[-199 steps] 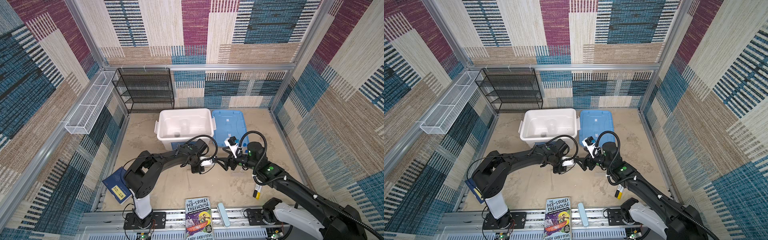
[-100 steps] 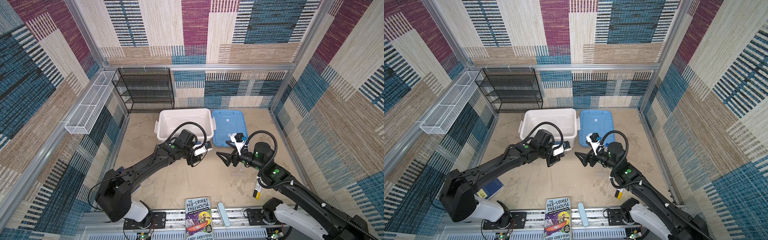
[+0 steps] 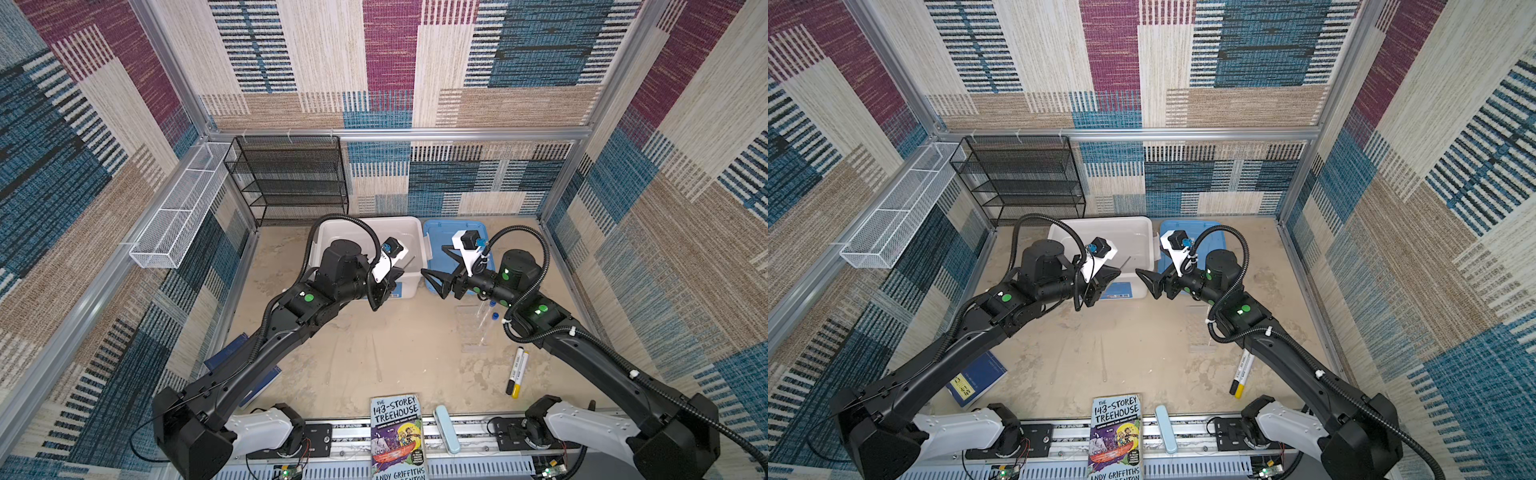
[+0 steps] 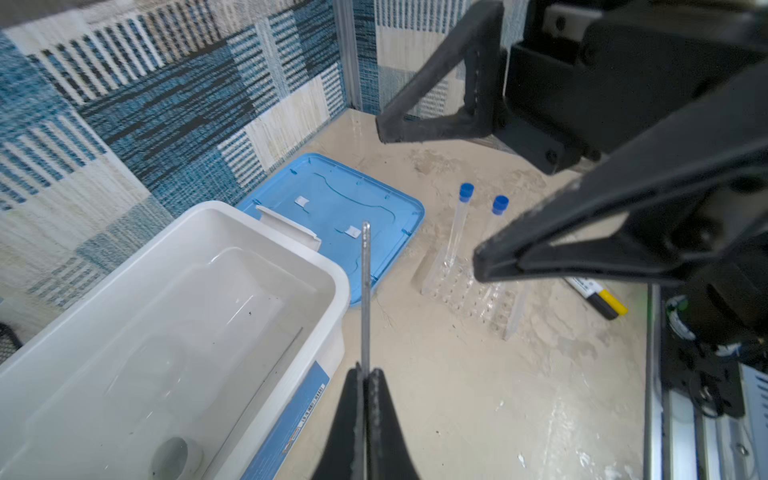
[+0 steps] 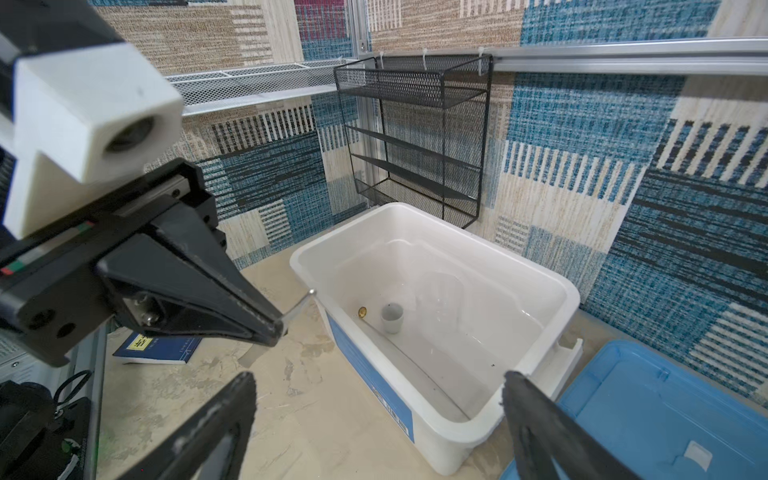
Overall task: Organize the chemistry lab equipment
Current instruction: 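Lift the tweezers and carry them over the white bin with the left gripper, then lower the tweezers into the white bin with the left gripper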
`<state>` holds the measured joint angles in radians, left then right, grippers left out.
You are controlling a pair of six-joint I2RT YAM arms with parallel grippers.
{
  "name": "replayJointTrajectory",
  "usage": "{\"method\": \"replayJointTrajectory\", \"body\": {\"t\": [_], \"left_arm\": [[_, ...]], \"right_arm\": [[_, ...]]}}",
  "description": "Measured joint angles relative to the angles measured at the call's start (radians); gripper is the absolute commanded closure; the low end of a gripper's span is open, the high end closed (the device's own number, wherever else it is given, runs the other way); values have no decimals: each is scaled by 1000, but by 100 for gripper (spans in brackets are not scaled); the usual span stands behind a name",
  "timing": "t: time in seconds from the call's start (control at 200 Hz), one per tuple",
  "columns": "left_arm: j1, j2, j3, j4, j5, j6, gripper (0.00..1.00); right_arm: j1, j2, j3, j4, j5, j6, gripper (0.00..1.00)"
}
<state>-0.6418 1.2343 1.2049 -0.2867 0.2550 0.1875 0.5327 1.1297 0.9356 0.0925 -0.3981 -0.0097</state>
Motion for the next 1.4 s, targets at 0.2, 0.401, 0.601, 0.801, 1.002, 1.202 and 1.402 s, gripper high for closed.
{"method": "replayJointTrajectory", "body": {"t": [0.2, 0.401, 0.601, 0.801, 1.002, 1.202, 1.402], "left_arm": [[5, 48, 127, -32, -140, -132, 100], [25, 192, 362, -185, -309, -299, 100], [60, 337, 529, -304, -381, -389, 100], [111, 465, 619, -360, -387, -451, 100], [161, 583, 640, -369, -386, -478, 100], [203, 696, 679, -375, -358, -506, 100], [207, 773, 684, -375, -334, -528, 100]], "right_arm": [[0, 77, 97, 16, -42, 5, 1], [0, 175, 198, 3, -34, 6, 1], [0, 281, 296, -18, 8, 10, 1], [-8, 379, 391, -51, 34, 23, 1], [-32, 461, 435, -58, 39, 54, 0], [-40, 516, 451, -67, 25, 55, 1], [-48, 559, 452, -68, 23, 51, 3]]}}
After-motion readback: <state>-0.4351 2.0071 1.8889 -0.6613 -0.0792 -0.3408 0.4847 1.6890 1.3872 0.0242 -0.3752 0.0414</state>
